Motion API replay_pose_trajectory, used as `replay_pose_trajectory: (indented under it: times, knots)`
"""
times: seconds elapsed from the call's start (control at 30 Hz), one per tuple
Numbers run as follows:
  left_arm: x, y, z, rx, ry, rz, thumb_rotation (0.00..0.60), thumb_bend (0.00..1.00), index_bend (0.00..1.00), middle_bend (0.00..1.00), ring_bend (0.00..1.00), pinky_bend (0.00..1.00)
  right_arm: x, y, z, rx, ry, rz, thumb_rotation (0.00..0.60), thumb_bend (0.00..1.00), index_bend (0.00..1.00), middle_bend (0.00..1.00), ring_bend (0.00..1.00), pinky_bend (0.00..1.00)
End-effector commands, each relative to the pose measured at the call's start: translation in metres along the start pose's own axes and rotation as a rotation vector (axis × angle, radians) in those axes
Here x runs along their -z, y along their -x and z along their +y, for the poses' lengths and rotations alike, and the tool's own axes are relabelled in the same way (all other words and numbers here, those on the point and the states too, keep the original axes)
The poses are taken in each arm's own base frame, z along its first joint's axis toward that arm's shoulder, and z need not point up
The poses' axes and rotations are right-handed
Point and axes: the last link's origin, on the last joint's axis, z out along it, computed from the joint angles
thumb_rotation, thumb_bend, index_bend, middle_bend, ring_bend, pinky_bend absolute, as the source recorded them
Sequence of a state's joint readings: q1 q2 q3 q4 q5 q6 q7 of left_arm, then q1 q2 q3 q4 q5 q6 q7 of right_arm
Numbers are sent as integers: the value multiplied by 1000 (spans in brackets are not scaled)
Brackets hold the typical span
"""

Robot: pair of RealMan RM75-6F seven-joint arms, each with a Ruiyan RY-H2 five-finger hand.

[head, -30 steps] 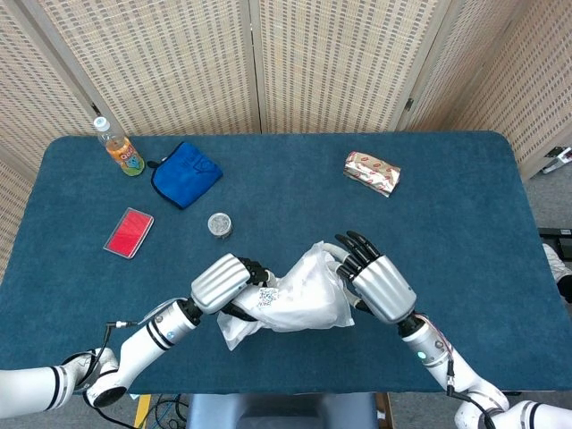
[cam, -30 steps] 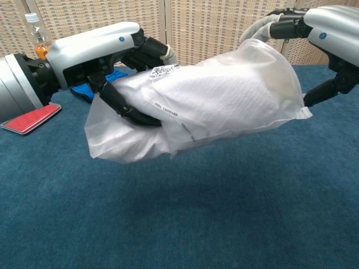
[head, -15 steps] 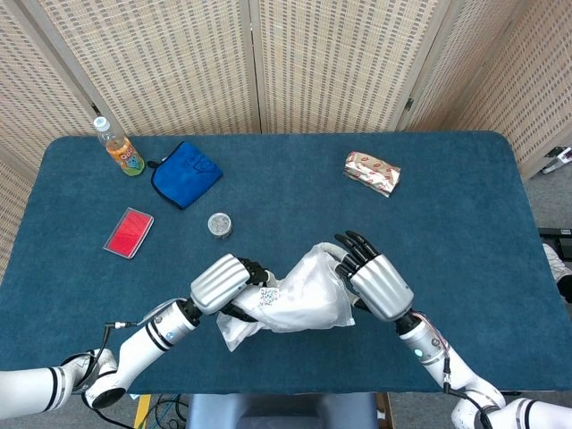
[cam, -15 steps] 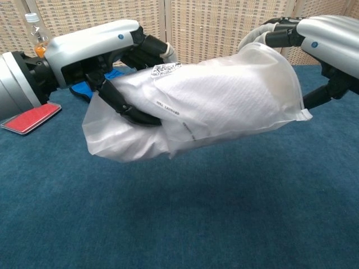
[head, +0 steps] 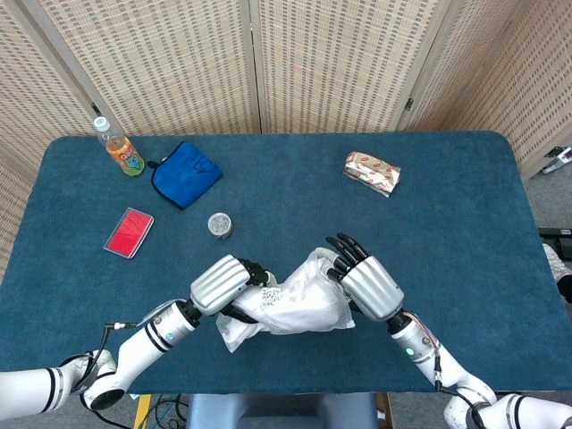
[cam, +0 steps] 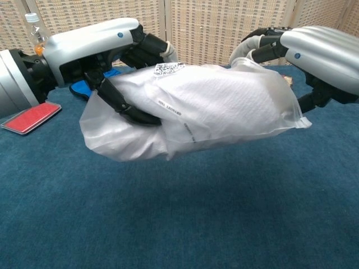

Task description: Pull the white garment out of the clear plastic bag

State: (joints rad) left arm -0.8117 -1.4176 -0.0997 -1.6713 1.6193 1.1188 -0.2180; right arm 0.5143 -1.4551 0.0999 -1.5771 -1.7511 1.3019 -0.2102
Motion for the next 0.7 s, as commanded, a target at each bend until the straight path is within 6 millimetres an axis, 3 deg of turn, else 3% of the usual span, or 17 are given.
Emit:
replay_pose_trajectory:
  times: [0.03,0.47,0.7]
  knots:
    - [1,-1,0,-1,-1,-1,600,231,502,568,550,618,0,0,1,19,-2,13,600,369,591,284,131,145]
    - [4,-1,-1,-13,-11,-19,600,231,493,568,543,618,0,-1,6,45,2,37,600,616,770,385,202,145]
    - [2,5,-6,-48,-33,-50,600,222,424,561,523,618,5,5,16,49,34,20,600,634,811,421,220,145]
